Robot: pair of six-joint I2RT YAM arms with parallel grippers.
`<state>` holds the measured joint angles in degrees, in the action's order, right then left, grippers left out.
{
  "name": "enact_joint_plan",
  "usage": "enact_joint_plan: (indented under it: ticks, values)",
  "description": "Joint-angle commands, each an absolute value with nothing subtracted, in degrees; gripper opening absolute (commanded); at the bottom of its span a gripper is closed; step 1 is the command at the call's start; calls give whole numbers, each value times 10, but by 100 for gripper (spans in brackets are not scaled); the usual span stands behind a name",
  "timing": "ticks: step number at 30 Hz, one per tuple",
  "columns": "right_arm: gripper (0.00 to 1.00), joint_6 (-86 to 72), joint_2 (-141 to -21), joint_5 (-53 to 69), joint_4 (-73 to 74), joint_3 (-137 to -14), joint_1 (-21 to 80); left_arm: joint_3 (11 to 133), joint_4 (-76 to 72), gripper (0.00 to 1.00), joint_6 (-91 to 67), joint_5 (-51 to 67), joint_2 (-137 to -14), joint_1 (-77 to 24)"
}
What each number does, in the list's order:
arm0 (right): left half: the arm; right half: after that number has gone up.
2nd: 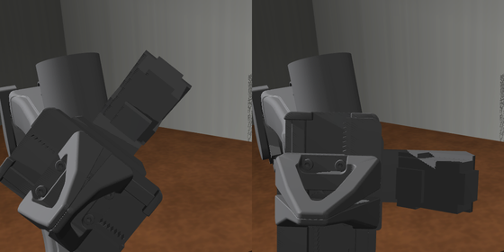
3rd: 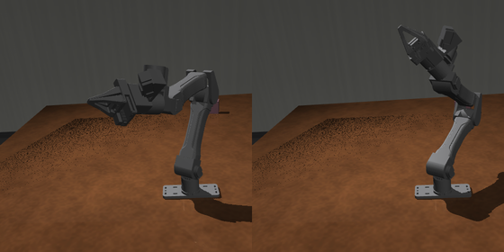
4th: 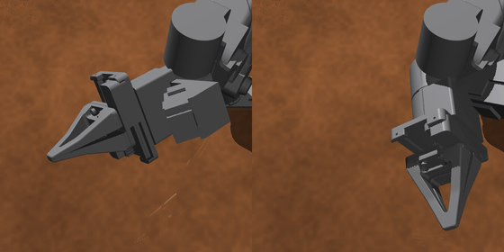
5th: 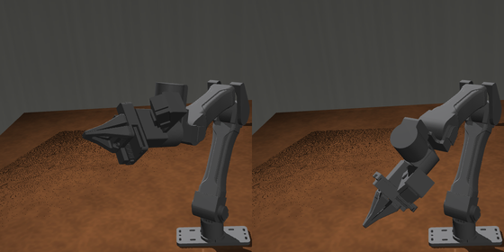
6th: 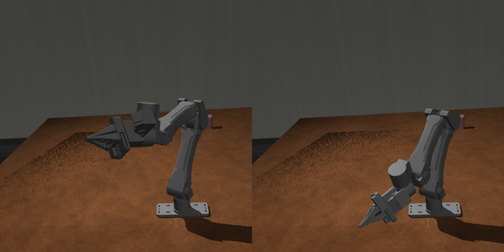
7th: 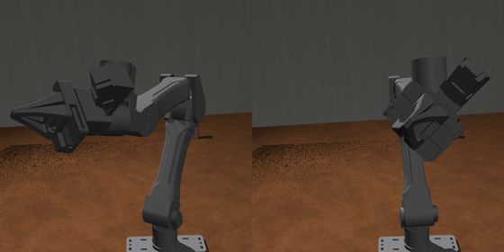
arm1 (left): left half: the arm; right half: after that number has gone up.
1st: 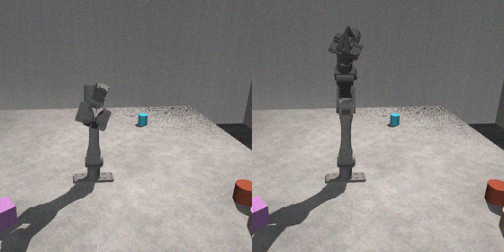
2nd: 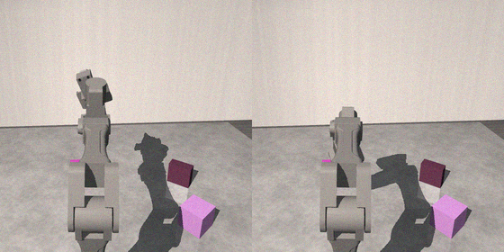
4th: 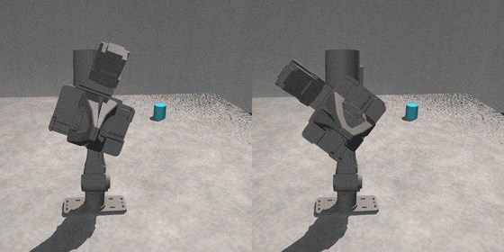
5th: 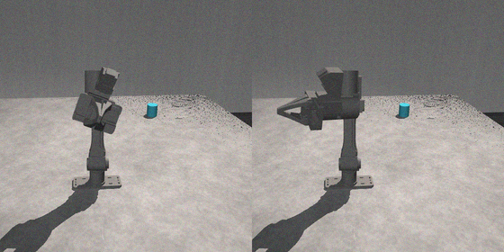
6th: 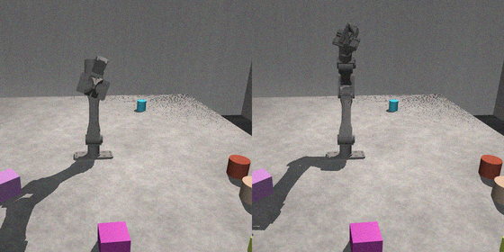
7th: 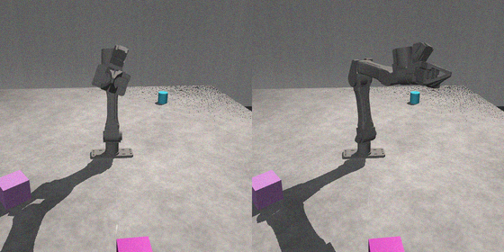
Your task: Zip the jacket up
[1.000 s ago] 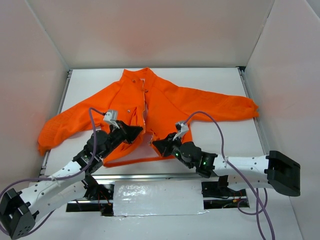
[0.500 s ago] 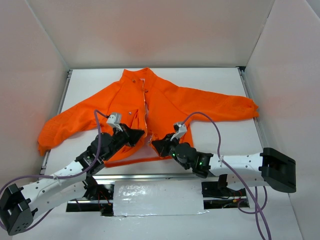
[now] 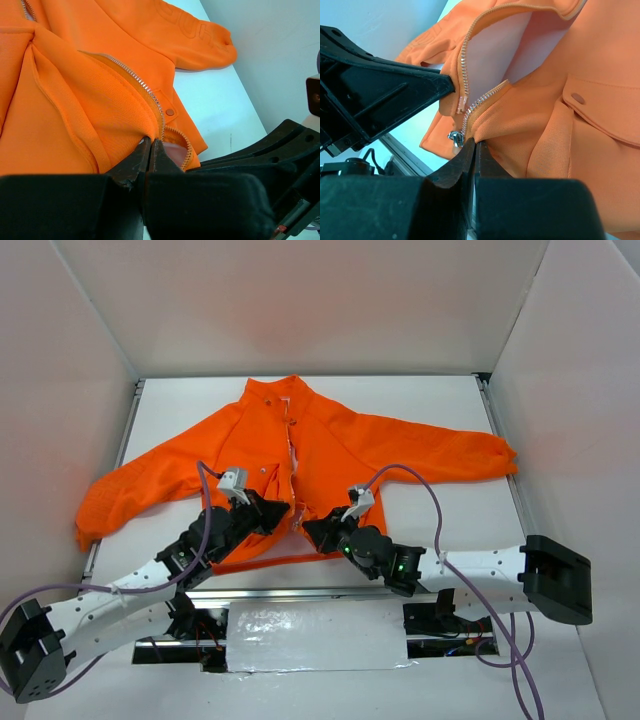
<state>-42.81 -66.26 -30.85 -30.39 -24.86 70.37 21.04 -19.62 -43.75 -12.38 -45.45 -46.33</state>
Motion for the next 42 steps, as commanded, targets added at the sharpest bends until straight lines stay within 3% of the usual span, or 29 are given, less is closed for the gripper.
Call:
enact_joint_plan:
  ticks: [1,14,20,23,24,26,29,31,33,34,36,38,42]
  values:
    - [0,-434,-666,-330,-315,-278,710,231,-238,0,-434,-131,-456,-469]
    - [0,-465,-685,-366,-283,-302,710,203,-273,0,-455,-132,-432,-471]
    - [0,-404,-693,-332,-311,-299,710,212,-265,0,-455,-129,-438,-471]
    - [0,-365,-747,-379,-174,-386,702,226,-193,0,-483,-201,-420,-472]
    - [0,-360,-770,-404,-67,-459,688,242,-155,0,-518,-235,-413,-472]
    - [0,-338,-828,-435,-7,-523,663,276,-13,0,-581,-353,-396,-471]
    - [0,-284,-894,-372,109,-737,578,326,196,0,-744,-463,-395,-469]
    - [0,-245,-863,-342,105,-792,555,345,260,0,-761,-478,-402,-468]
    - [0,-150,-763,-268,-74,-670,576,365,268,0,-738,-470,-399,-469]
    - [0,-151,-668,-210,-125,-601,577,367,274,0,-728,-465,-395,-469]
    - [0,-210,-624,-143,-176,-449,577,363,284,0,-715,-468,-372,-469]
    - [0,-260,-637,-153,-222,-336,579,331,260,0,-691,-469,-354,-469]
    - [0,-283,-725,-170,-262,-299,571,291,211,0,-672,-444,-328,-468]
